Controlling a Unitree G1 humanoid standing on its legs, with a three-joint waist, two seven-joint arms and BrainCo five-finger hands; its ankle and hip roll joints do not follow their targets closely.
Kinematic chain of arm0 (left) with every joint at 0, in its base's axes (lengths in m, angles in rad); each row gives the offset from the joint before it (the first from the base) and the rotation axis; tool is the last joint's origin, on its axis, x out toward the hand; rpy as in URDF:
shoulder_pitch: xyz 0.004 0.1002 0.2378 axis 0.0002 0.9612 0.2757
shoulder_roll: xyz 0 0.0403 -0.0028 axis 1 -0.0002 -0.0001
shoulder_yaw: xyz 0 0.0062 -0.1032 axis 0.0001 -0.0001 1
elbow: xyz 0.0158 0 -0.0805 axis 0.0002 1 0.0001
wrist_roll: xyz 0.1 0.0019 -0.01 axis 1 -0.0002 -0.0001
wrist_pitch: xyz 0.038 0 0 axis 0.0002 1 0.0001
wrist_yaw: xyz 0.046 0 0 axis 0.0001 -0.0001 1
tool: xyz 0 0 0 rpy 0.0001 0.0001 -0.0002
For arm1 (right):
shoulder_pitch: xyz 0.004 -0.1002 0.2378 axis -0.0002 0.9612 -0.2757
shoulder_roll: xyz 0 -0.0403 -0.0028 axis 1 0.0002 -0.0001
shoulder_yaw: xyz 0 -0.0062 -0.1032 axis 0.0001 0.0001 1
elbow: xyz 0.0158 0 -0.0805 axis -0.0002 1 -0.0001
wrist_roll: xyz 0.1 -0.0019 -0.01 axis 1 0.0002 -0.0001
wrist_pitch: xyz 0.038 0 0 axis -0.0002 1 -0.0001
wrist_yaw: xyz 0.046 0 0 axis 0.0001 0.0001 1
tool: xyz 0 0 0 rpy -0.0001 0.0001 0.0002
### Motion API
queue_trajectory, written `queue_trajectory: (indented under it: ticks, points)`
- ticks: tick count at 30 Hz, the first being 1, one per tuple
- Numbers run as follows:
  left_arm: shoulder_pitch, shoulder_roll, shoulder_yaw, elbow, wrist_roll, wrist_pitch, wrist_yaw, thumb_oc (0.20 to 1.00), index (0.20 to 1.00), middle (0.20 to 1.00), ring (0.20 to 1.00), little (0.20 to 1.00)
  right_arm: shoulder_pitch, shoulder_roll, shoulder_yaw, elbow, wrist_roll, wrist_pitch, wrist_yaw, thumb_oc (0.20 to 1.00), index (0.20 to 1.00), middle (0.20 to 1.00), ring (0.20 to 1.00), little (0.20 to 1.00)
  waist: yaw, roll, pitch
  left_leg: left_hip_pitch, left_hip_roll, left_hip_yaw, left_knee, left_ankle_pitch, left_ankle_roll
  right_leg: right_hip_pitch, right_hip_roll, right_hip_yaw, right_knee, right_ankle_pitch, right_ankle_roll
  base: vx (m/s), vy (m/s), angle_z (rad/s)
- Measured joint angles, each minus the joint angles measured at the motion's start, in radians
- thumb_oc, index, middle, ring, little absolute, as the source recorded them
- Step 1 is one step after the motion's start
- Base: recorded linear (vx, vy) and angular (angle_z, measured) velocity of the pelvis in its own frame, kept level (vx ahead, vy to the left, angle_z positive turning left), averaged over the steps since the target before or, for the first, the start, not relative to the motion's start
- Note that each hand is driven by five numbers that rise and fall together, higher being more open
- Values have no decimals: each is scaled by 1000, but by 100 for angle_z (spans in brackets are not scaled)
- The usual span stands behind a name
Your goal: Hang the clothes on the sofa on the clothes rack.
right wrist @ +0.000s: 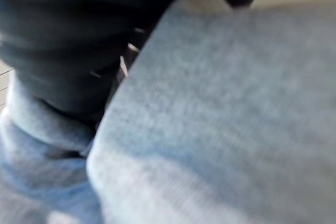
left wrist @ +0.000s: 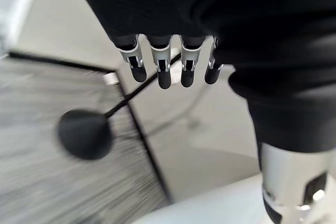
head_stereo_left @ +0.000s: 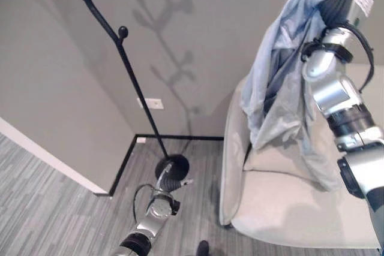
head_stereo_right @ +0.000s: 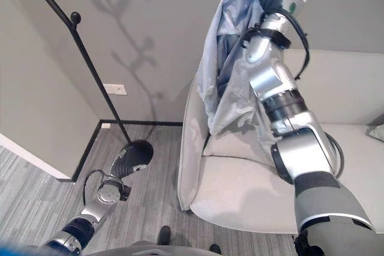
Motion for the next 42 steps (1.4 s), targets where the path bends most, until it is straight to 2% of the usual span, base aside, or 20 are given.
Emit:
queue_trajectory:
  ticks: [1,3,6,12,18,23,27,33,37,42]
  points:
    - [-24,17,-34,0,32,2,37,1000,1000,1000,1000,1000,-60,45,34,58,26,-1,-25,200,200,200,200,200,-3,-1,-4,0,2,-5,1,-1,-3,0,4,2,0,1,-2,0,0,0]
    - [-57,31,-69,-2,78,-1,65,1000,1000,1000,1000,1000,-94,74,51,85,47,-4,-33,200,200,200,200,200,-1,-3,-6,0,5,-11,3,1,-6,2,7,-2,0,1,-3,3,-6,5]
    - [-83,35,-102,-1,112,-8,109,1000,1000,1000,1000,1000,-110,125,77,109,67,-18,-52,200,200,200,200,200,-2,-8,-13,6,6,-18,4,0,-7,13,9,-12,0,-3,-8,11,-22,8]
    - [-187,27,-206,8,182,-12,173,1000,1000,1000,1000,1000,-181,297,156,204,117,-54,-72,200,200,200,200,200,-3,-13,-23,7,13,-22,5,-1,-11,14,17,-12,0,-3,-10,0,0,0]
    - [-225,-13,-274,40,182,-17,190,1000,1000,1000,1000,1000,-206,334,192,260,153,-95,-71,200,200,200,200,200,-4,-40,-45,1,9,-40,6,-3,-14,16,16,-27,2,-9,-15,17,-6,7]
    - [-226,-52,-320,86,180,-17,172,1000,1000,1000,1000,1000,-236,335,235,278,184,-110,-49,200,200,200,200,200,-9,-43,-47,4,9,-43,8,-4,-15,8,18,-29,30,-21,-25,7,-2,2]
    - [-238,-50,-357,160,222,-10,174,1000,1000,1000,1000,1000,-249,335,265,277,191,-121,-47,200,200,200,200,200,-28,-42,-54,-2,12,-40,10,-5,-17,-8,19,-23,48,-27,-27,2,-3,-3]
    - [-293,-36,-384,283,381,79,269,1000,1000,1000,1000,1000,-294,341,319,317,193,-134,-49,200,200,200,200,200,-32,-41,-60,-4,21,-40,22,-10,-24,-7,26,-22,50,-29,-31,-1,-9,-2]
    - [-295,-7,-385,283,458,118,315,1000,1000,1000,1000,1000,-319,401,327,364,193,-151,-50,200,200,200,200,200,-28,-41,-82,-1,31,-40,24,-15,-31,-9,37,-22,62,-37,-41,0,0,0]
    - [-295,-4,-385,283,458,142,351,1000,1000,1000,1000,1000,-327,451,343,383,193,-176,-37,200,200,200,200,200,-27,-42,-99,-4,41,-42,26,-18,-35,-34,51,-21,112,-62,-47,0,0,0]
